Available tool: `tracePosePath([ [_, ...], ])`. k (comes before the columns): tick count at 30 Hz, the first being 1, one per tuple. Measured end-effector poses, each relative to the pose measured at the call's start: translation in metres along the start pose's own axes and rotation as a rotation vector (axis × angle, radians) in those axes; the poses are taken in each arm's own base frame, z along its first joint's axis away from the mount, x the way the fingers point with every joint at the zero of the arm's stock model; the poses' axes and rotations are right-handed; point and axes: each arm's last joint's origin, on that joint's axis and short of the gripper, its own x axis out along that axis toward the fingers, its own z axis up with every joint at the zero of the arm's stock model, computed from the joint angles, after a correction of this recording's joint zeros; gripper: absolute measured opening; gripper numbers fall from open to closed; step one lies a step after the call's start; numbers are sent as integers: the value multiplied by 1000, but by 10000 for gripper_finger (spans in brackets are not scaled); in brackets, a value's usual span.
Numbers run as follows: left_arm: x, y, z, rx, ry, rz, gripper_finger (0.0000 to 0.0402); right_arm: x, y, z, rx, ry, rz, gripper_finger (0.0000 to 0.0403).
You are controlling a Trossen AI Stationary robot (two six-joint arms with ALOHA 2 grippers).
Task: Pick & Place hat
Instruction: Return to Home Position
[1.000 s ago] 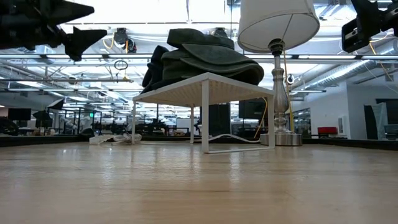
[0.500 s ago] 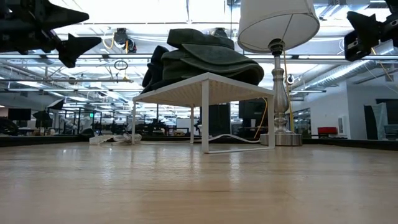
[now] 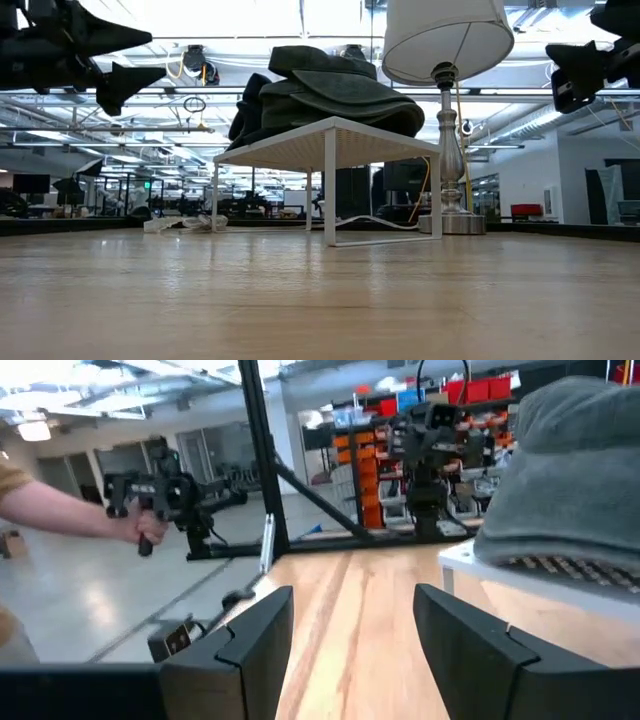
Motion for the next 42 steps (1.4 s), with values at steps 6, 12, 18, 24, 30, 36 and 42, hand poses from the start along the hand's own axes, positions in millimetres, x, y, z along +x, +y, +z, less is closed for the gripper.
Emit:
tracePosePath([
  [6,-1,0,-10,32,113,-45,318,0,-1,-5,5,46,-6,201],
  [12,-2,2,-18,-21,197,-15,309,0,-1,-5,38,51,-6,201],
  [18,-2,2,-18,-27,202,-11,306,0,-1,-5,67,53,-7,201],
  [24,-1,2,-17,-28,185,-9,313,0,0,-2,81,18,-4,201],
  [30,-1,2,-17,-29,183,-9,315,0,0,0,90,-4,0,201],
  [36,-1,2,-17,-29,183,-10,305,0,0,1,91,-6,1,201],
  [42,-1,2,-17,-29,183,-10,307,0,0,1,92,-9,1,201],
])
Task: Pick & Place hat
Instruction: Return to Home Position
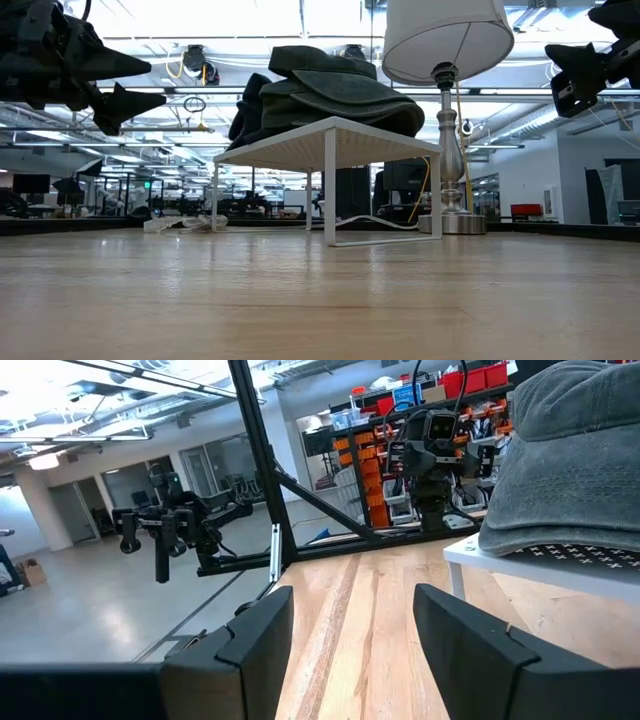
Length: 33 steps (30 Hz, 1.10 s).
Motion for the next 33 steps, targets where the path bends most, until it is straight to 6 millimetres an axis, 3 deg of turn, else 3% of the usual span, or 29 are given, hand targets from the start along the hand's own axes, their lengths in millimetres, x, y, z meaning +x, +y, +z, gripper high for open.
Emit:
tracePosePath([
  [33,0,0,0,0,-2,-1,320,0,0,0,1,-2,1,201],
])
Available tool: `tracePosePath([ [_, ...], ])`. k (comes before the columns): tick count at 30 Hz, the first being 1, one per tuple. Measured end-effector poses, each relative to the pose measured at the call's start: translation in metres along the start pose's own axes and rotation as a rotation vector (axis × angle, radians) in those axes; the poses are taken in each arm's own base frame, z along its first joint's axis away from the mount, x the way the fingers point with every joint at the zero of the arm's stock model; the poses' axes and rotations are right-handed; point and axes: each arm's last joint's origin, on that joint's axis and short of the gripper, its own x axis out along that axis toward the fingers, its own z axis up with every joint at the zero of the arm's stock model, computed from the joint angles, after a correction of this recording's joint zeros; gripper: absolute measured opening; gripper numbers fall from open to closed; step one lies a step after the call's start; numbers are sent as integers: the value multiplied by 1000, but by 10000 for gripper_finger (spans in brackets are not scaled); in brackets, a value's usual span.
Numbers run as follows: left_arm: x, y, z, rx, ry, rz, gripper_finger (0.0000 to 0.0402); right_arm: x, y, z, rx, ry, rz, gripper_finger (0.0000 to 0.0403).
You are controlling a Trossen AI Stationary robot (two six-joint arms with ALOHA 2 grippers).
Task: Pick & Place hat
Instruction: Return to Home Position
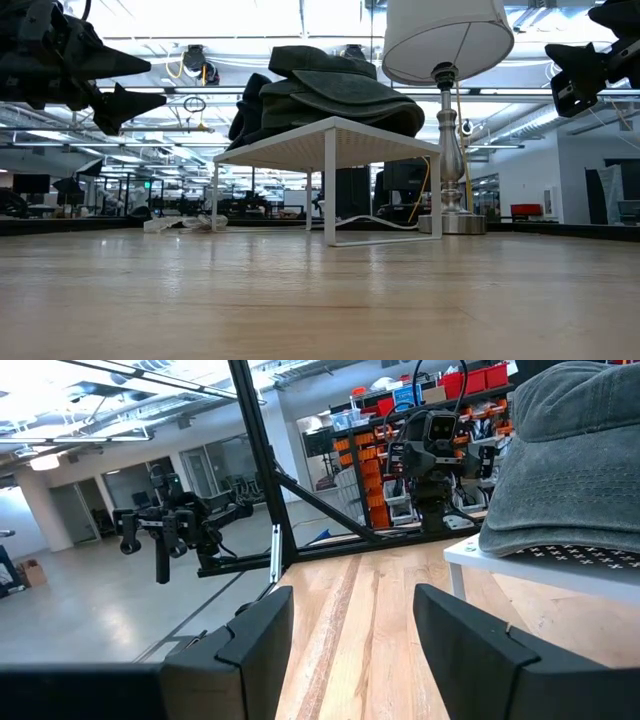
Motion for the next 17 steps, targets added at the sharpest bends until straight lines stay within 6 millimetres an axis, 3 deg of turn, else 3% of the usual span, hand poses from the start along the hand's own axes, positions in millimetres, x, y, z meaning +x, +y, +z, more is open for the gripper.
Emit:
tracePosePath([
  [17,0,0,0,0,0,0,321,0,0,0,0,0,0,201],
])
